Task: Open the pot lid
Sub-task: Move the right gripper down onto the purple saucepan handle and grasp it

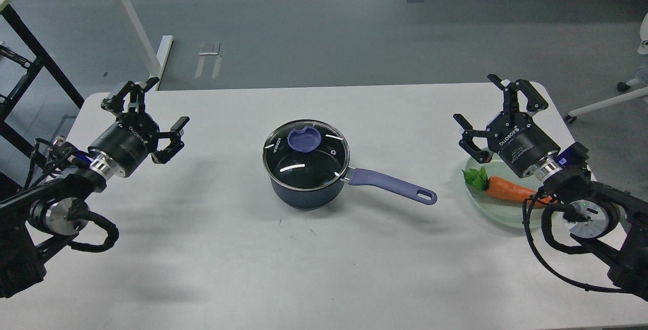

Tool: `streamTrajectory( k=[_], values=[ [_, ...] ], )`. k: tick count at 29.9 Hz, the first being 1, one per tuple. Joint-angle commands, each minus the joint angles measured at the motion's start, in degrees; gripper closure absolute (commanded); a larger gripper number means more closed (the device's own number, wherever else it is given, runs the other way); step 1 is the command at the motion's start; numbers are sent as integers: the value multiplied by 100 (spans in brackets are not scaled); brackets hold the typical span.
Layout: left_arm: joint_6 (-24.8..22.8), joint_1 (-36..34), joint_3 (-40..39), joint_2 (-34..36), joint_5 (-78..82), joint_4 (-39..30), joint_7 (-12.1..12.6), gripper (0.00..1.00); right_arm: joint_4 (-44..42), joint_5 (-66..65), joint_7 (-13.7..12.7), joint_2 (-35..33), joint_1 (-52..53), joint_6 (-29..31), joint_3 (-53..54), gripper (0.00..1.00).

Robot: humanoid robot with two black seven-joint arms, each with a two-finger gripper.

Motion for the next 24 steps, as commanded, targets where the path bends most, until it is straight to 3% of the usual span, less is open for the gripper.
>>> streamTrajectory(
  k=[1,6,10,17,24],
  values=[
    [10,45,-100,-66,-1,16,2,1,10,1,-1,-2,15,-4,-8,0],
    [10,63,-101,4,60,24,2,1,36,-95,-1,-81,41,-30,-60,0],
    [28,-86,-57,241,69,112,2,1,220,-648,-1,-546,576,-285,-341,0],
    [-34,-710,14,400,104,411,2,1,1089,-3194,-1,-1294,2447,-496,-1499,0],
    [27,-1158,5,382,1290,350,2,1,1529,-5384,-1,-1259,4390,-908,-3310,0]
  ],
)
